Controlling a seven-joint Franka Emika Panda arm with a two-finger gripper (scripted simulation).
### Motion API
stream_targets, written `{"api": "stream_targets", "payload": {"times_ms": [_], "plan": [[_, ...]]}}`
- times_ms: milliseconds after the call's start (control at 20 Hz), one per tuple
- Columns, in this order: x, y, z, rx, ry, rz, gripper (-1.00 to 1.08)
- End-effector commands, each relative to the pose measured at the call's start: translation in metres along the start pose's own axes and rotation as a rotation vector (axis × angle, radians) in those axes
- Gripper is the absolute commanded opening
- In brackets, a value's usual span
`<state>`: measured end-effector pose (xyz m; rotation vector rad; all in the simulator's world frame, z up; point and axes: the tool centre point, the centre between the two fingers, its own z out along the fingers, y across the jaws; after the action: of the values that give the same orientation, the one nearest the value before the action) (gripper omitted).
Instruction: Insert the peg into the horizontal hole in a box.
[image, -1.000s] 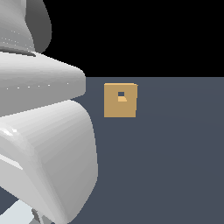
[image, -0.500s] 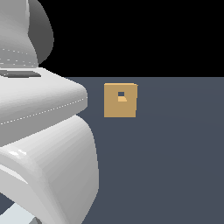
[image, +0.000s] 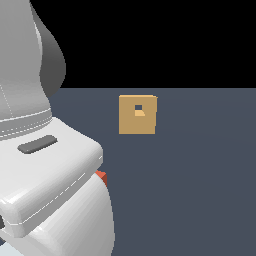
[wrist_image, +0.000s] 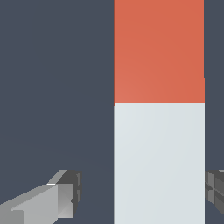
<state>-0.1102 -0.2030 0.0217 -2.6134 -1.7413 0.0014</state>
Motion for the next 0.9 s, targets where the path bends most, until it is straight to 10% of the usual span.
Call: {"api": "stream_targets", "payload": {"times_ms": [0, 50, 850], "plan": [[0.0, 0.001, 0.002, -0.001, 0.0, -0.001, 1.0], [0.0, 0.001, 0.002, -0.001, 0.0, -0.001, -1.0], [0.015, 0.005, -0.002, -0.002, 0.0, -0.019, -1.0]]}}
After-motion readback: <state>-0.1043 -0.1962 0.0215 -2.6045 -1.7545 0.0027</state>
